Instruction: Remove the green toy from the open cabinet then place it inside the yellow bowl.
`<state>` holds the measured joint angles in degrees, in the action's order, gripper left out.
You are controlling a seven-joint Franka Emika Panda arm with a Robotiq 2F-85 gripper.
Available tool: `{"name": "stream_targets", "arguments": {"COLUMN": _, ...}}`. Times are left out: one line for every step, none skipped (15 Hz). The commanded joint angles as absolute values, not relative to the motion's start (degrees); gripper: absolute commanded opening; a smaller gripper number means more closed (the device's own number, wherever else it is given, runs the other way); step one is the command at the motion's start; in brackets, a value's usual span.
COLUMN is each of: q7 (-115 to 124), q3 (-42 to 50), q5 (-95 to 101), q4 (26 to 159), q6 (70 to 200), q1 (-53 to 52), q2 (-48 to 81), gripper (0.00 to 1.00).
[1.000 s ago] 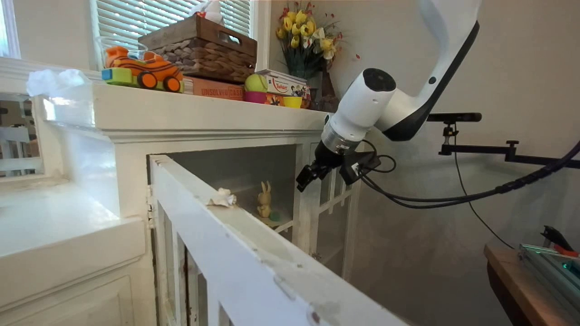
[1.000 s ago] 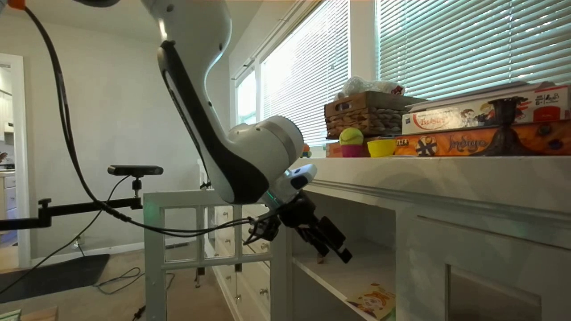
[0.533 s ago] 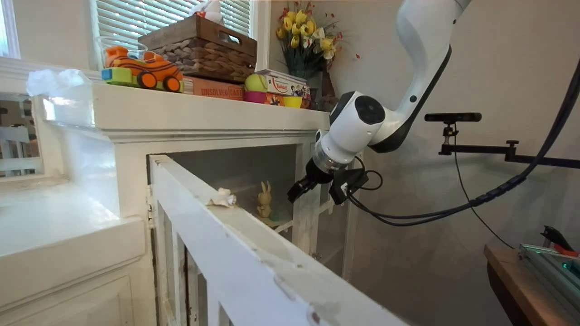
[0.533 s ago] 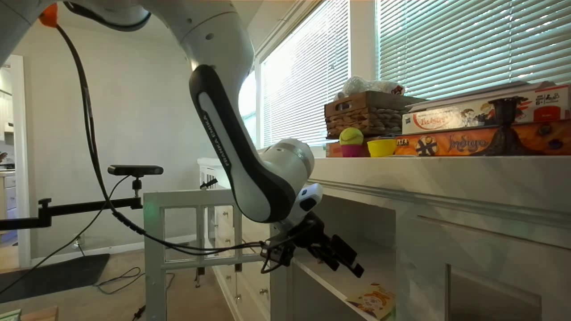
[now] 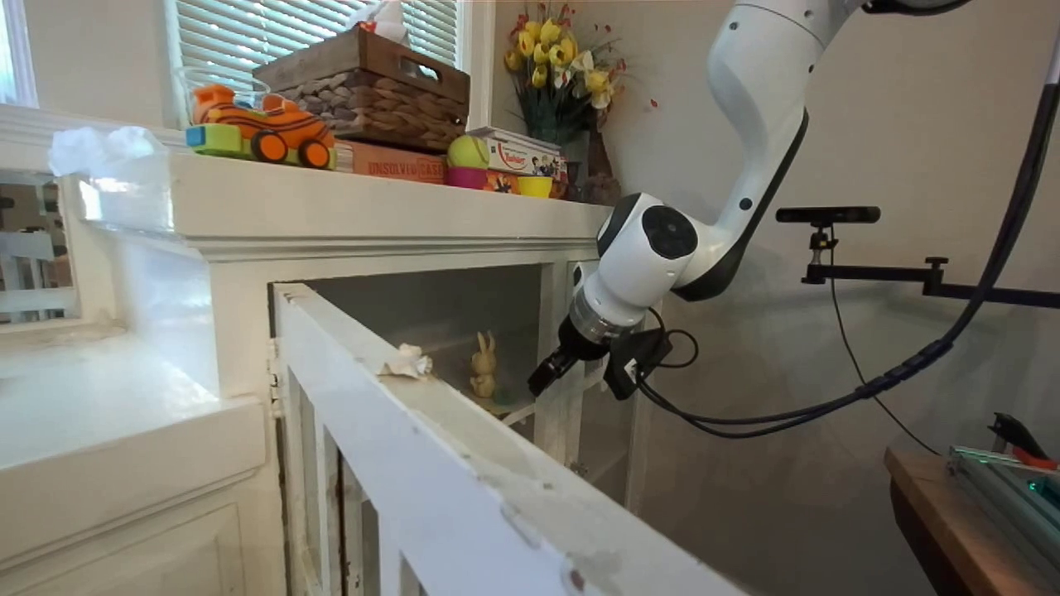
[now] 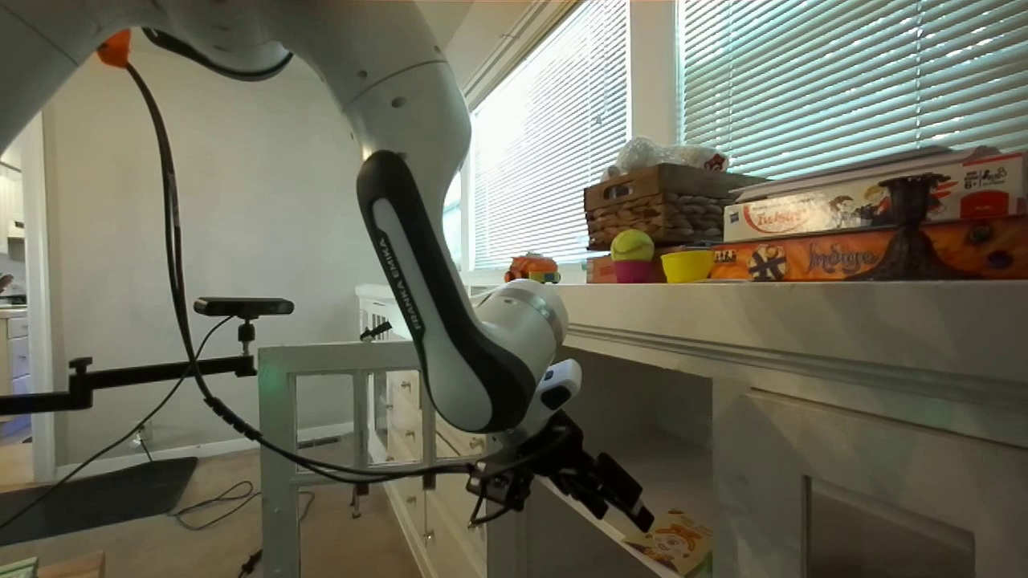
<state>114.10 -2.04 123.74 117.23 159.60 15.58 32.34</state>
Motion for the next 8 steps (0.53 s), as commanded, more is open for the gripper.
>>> {"name": "stream_targets", "arguments": {"q7": 115.38, "q3": -2.50, "q5": 125.45, "q4": 116.97, "q6": 160.04, "q1": 15.99, "q2": 32.30, "gripper": 1.00}}
{"name": "stream_targets", "arguments": {"q7": 115.63, "q3": -2.50, "q5": 126.08, "q4": 116.76, "q6": 159.19, "q1": 15.86, "q2": 32.53, "gripper": 1.00}}
{"name": "stream_targets", "arguments": {"q7": 115.98, "q3": -2.58, "q5": 126.40, "q4": 116.24, "q6": 158.95, "q1": 15.92, "q2": 33.07, "gripper": 1.00}}
{"name": "stream_targets", "arguments": {"q7": 116.11, "q3": -2.60, "q5": 126.57, "q4": 115.87, "q6": 158.81, "q1": 15.95, "q2": 33.46, "gripper": 1.00}}
{"name": "stream_targets", "arguments": {"q7": 116.51, "q3": -2.75, "q5": 126.91, "q4": 115.39, "q6": 158.87, "q1": 16.07, "q2": 33.88, "gripper": 1.00}}
{"name": "stream_targets", "arguments": {"q7": 116.81, "q3": -2.86, "q5": 127.37, "q4": 115.02, "q6": 158.64, "q1": 16.08, "q2": 34.21, "gripper": 1.00}}
{"name": "stream_targets", "arguments": {"q7": 116.88, "q3": -2.92, "q5": 127.48, "q4": 114.57, "q6": 158.65, "q1": 16.09, "q2": 34.68, "gripper": 1.00}}
{"name": "stream_targets", "arguments": {"q7": 117.69, "q3": -3.23, "q5": 128.22, "q4": 113.78, "q6": 158.76, "q1": 16.27, "q2": 35.32, "gripper": 1.00}}
